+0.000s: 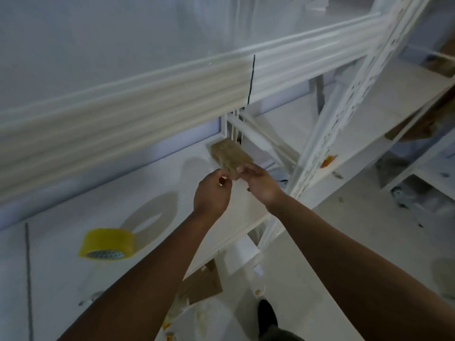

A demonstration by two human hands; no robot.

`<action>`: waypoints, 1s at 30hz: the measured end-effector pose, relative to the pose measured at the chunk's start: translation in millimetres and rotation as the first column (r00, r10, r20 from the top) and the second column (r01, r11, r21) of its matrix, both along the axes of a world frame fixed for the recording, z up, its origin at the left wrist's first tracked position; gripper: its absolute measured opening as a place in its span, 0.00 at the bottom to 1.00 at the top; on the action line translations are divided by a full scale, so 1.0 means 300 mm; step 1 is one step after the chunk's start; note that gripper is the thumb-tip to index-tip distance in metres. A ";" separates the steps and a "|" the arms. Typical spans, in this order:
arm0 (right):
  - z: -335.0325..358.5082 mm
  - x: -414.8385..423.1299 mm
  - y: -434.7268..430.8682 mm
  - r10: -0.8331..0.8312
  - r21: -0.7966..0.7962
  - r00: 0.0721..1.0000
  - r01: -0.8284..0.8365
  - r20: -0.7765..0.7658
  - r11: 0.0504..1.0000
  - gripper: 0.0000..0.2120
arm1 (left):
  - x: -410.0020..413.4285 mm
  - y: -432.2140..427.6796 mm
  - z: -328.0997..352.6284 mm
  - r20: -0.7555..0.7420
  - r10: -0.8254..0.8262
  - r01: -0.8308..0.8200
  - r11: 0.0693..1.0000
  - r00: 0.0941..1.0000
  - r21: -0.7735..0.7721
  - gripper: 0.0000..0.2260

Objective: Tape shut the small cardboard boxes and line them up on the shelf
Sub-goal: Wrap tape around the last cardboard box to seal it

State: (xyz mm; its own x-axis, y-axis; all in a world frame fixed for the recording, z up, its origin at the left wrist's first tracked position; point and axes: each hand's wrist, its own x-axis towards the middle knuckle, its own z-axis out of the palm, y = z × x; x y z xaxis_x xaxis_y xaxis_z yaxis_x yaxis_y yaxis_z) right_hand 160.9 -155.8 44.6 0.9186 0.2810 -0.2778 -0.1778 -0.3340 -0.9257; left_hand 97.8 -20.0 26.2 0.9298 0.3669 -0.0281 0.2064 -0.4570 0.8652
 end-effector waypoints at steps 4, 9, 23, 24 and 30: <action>-0.086 0.166 -0.010 0.128 -0.188 0.987 -0.108 0.100 0.976 0.19 | 0.118 -0.052 -0.048 -0.114 0.013 -0.003 0.997 0.993 0.081 0.18; -0.181 0.321 -0.033 0.263 -0.486 0.963 -0.201 0.061 0.851 0.35 | 0.232 -0.110 -0.129 -0.248 0.081 -0.083 0.997 0.965 0.002 0.29; -0.230 0.259 0.010 0.101 0.040 0.991 -0.098 -0.085 0.994 0.17 | 0.126 -0.134 -0.196 -0.128 0.619 -0.552 0.565 0.775 -0.613 0.14; -0.223 0.230 0.013 0.117 0.109 0.987 -0.105 -0.110 0.988 0.16 | 0.076 -0.126 -0.187 -0.106 0.624 -0.534 0.554 0.774 -0.639 0.14; -0.149 0.075 0.057 0.374 0.312 0.913 -0.312 -0.161 0.897 0.26 | -0.213 -0.081 -0.093 0.020 0.640 -0.464 0.578 0.768 -0.671 0.21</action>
